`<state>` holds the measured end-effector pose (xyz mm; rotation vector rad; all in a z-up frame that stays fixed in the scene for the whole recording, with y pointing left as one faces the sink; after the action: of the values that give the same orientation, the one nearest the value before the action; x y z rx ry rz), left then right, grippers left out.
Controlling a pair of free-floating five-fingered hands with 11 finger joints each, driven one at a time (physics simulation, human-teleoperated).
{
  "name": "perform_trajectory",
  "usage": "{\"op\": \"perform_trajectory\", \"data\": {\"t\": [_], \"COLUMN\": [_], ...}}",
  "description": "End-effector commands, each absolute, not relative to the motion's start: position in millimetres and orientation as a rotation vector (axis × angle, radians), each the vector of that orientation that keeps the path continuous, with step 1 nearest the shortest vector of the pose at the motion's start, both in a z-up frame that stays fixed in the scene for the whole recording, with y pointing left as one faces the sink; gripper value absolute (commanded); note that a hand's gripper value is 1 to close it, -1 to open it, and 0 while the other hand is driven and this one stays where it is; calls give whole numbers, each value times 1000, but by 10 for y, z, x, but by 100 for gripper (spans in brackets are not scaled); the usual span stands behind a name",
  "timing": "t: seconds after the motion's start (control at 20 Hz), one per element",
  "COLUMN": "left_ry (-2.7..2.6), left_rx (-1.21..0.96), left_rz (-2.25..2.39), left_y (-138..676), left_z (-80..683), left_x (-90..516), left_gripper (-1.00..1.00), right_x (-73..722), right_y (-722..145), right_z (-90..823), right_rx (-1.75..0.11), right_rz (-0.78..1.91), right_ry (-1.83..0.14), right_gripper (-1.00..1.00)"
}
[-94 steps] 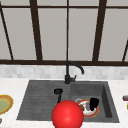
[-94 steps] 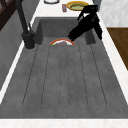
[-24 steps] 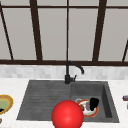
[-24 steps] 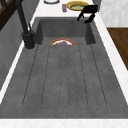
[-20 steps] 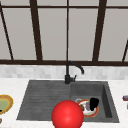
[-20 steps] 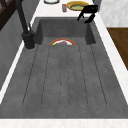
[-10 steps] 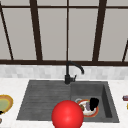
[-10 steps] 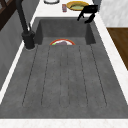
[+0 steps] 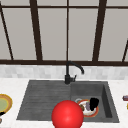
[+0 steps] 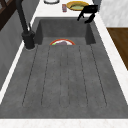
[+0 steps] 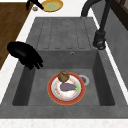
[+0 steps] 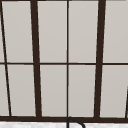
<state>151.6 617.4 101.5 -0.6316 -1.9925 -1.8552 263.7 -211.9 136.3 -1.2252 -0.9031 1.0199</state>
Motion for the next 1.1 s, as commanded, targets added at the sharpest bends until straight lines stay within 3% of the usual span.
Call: {"op": "perform_trajectory", "data": {"t": [0.0,0.25,1.05], "left_ry": [-1970,-2031,-2022], "left_rx": [-763,-656,-748], "left_rz": [-1944,-1960,-1968], "left_y": [6196,6240,6231], "left_z": [903,1119,1134], "left_x": [1516,1342,1255], "left_gripper": [-100,-100,-100], "right_x": [2637,2637,2637], "right_y": [-2119,-2119,-2119], "right_z": [1363,1363,1363], "right_rx": [-1225,-1225,-1225], "right_rz": [1020,1020,1020], "right_ry": [-903,-903,-903], "right_gripper": [0,0,0]}}
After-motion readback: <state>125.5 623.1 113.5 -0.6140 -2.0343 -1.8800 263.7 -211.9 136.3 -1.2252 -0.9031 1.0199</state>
